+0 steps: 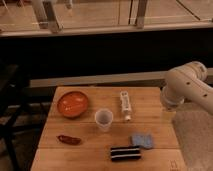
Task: Pick up the ceramic bowl
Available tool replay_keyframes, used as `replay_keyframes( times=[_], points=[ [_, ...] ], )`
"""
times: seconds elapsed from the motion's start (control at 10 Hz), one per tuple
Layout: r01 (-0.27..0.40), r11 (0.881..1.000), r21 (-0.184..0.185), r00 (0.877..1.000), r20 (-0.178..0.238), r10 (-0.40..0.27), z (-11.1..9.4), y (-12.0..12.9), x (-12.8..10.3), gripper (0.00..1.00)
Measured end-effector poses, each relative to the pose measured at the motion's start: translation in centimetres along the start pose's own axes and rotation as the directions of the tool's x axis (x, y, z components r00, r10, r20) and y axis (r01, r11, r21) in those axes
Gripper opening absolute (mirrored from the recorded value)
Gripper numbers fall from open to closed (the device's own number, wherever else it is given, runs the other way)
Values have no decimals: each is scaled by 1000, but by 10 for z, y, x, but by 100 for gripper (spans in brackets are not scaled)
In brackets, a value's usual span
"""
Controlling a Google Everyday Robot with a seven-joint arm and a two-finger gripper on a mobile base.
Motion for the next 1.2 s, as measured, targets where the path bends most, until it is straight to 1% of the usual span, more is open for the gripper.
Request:
replay_keyframes(
  times=[0.1, 0.4, 0.5, 0.8, 1.0, 1.2],
  points=[
    [25, 1000, 8, 1000, -3, -25, -1, -5, -11, 80],
    [88, 996, 29, 996, -15, -88, -4, -19, -59, 80],
    [105, 994, 35, 994, -17, -105, -4, -22, -68, 80],
    [156, 987, 49, 988, -25, -155, -4, -31, -75, 80],
    [203, 977, 59, 979, -23, -202, -4, -36, -101, 80],
    [252, 965, 74, 968, -25, -251, -5, -42, -123, 80]
  ],
)
